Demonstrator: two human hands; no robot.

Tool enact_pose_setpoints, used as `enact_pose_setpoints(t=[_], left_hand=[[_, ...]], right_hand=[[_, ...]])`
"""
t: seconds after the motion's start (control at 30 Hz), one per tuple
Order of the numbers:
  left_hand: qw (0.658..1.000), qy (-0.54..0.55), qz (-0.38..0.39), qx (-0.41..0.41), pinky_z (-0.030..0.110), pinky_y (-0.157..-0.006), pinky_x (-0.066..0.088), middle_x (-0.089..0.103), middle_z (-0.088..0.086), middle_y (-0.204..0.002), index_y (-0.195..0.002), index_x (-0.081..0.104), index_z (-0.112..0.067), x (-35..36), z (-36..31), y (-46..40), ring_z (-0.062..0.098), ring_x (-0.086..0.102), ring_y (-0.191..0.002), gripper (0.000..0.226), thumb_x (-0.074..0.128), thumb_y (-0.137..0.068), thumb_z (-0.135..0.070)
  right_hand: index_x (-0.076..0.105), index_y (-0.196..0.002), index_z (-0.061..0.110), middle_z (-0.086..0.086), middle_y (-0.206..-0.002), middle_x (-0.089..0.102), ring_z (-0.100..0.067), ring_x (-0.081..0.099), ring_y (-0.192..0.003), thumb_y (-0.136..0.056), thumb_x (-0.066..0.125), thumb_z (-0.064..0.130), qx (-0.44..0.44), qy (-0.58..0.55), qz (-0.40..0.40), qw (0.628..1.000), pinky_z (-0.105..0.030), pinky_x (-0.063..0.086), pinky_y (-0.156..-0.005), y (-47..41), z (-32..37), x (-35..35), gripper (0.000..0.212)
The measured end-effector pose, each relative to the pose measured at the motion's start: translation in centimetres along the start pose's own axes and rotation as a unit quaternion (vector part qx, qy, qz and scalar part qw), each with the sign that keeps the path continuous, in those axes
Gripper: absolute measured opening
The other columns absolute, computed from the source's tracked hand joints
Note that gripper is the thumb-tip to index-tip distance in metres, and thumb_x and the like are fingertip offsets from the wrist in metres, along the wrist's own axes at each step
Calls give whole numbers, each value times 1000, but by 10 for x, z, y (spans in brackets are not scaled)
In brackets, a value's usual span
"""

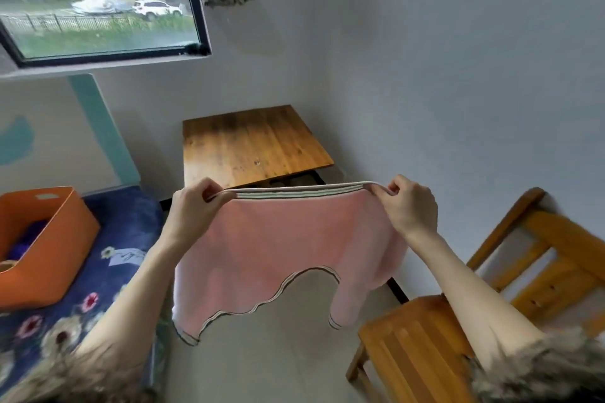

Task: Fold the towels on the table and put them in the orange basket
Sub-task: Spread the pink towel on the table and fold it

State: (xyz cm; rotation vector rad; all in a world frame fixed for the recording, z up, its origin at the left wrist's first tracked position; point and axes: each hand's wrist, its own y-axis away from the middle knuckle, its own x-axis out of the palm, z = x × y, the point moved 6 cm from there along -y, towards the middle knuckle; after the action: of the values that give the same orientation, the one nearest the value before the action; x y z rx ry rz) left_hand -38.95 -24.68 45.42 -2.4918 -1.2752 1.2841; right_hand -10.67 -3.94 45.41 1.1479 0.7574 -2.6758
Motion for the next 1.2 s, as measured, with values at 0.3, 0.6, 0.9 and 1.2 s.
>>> enact_pose_setpoints(t=[0.3,0.6,0.9,1.2], left_hand=[[996,-44,-40,-71,16,-66,33,62,5,-80,-85,70,-4,40,91,-127,19,55,-75,6,69,-82,-9],[985,-70,-30,-154,29,-64,40,66,-1,-72,-76,68,-18,79,155,-230,18,60,-74,11,73,-79,-27],[979,-96,-1,-180,27,-64,38,64,3,-73,-79,70,-12,129,258,-355,19,58,-72,21,73,-79,-33],[972,-123,80,-185,27,-66,39,70,10,-84,-81,69,-12,180,359,-475,25,62,-80,25,69,-82,-37]], right_hand=[[63,-82,2,-10,-83,59,-26,56,-76,-87,59,8,-76,-74,120,987,-22,33,-63,-152,10,155,8],[59,-73,12,-2,-68,59,-24,53,-67,-84,65,43,7,-56,128,990,-27,33,-53,-285,0,247,33],[59,-74,8,-13,-75,67,-32,58,-72,-79,63,57,-47,113,80,989,-35,34,-74,-393,19,380,50],[63,-78,6,-15,-85,66,-34,58,-84,-84,66,37,-56,162,118,978,-37,32,-75,-473,31,501,31]])
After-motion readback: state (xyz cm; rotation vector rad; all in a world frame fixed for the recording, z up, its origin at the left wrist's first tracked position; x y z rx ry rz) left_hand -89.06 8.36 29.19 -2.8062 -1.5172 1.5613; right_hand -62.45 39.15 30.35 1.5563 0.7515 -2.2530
